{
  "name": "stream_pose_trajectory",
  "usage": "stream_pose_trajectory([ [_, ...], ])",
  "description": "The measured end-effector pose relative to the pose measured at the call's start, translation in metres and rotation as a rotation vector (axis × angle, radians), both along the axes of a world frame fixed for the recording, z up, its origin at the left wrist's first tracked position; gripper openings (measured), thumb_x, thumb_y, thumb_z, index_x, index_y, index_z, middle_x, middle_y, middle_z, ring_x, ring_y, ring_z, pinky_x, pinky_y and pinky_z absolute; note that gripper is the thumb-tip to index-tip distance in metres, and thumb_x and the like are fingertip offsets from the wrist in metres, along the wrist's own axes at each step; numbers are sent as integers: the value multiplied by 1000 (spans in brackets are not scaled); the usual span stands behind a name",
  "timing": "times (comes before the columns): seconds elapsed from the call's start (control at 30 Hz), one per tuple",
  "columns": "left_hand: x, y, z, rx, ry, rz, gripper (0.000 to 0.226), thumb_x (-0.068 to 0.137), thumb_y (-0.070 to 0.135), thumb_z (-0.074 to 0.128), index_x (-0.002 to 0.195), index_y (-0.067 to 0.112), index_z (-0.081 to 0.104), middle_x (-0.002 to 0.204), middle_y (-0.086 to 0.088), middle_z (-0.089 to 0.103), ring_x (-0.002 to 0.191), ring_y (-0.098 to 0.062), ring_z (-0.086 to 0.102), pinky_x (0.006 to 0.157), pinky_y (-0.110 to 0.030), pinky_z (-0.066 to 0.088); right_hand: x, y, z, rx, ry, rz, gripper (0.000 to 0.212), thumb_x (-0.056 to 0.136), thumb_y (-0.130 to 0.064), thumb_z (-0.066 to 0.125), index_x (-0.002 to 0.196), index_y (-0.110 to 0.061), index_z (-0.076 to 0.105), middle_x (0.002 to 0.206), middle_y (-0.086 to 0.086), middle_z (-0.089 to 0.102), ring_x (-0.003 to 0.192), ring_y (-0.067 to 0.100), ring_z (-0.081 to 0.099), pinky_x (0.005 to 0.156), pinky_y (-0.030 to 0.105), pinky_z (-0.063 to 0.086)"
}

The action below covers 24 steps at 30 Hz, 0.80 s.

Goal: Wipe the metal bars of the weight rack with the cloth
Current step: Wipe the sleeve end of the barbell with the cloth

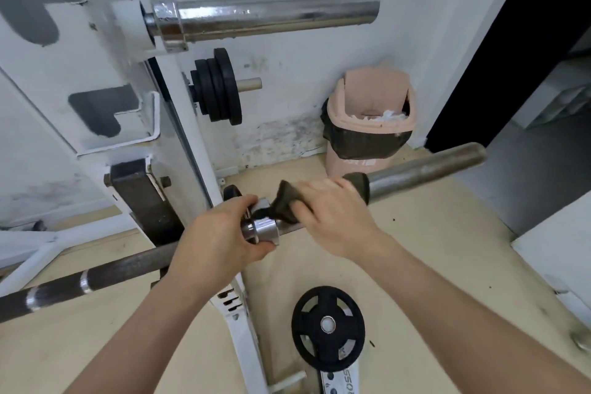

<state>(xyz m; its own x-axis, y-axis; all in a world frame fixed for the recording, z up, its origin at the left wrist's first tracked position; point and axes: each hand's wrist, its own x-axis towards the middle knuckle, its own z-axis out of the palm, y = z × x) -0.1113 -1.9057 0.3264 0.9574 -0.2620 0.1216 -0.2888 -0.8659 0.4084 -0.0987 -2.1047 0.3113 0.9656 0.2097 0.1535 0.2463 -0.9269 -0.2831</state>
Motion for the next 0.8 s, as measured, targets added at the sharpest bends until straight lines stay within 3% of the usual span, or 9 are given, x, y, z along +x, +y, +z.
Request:
stream_pose_trajectory([
  [0.07,0,1,2,-10,6,-15,72,69,47,80,134,28,52,111,10,63,96,-9,58,74,-17,40,-5,-56,-3,-20,-13,-172,42,92,-41,30,125,-32,55,130,-12,56,128,9,42,112,38,20],
  [0.13,2,1,3,-33,2,-32,66,70,47,79,129,29,55,102,12,62,84,-6,54,68,-17,41,-3,-80,1,31,22,-353,44,95,-37,29,132,-28,53,141,-10,49,139,9,30,115,40,12],
  [0.23,4,2,1,-30,15,-44,58,69,49,78,119,30,59,98,13,65,78,-4,54,67,-19,46,-8,-34,9,202,101,-340,39,99,-29,32,124,-19,61,135,-2,55,135,13,37,116,40,8],
  [0.3,8,5,1,-49,60,-33,57,67,52,78,117,32,59,99,13,67,82,-6,59,72,-24,51,-27,10,16,499,123,-200,35,99,-30,32,94,-29,66,99,-13,65,105,4,54,108,36,23],
  [0.37,11,6,2,-57,97,-50,58,66,55,77,116,33,58,99,13,68,86,-8,62,75,-30,54,-38,28,35,982,160,-279,39,102,-26,38,71,-27,61,70,-18,61,73,-5,55,85,26,42],
  [0.47,12,8,2,-65,96,-79,60,67,55,77,118,30,59,99,11,70,87,-9,64,76,-33,55,-30,12,61,1506,98,-471,30,100,-28,44,84,-21,69,91,-3,72,88,6,66,87,30,50],
  [0.57,13,10,1,-71,87,-90,61,67,55,76,119,29,59,96,11,70,84,-7,63,75,-32,56,-23,-18,79,1914,145,-360,37,98,-30,46,124,-11,63,122,7,68,115,23,63,101,41,47],
  [0.7,14,11,1,-72,106,-92,62,68,57,76,121,31,58,96,13,69,83,-5,63,75,-30,56,-30,-44,105,1968,97,-228,45,89,-30,42,127,-11,55,127,11,62,112,30,60,96,49,47],
  [0.8,14,10,1,-64,100,-92,62,68,58,75,120,31,58,95,14,69,84,-6,62,75,-31,56,-36,-58,129,1865,35,-29,53,83,-22,45,131,-1,51,137,17,55,127,32,53,100,60,43],
])
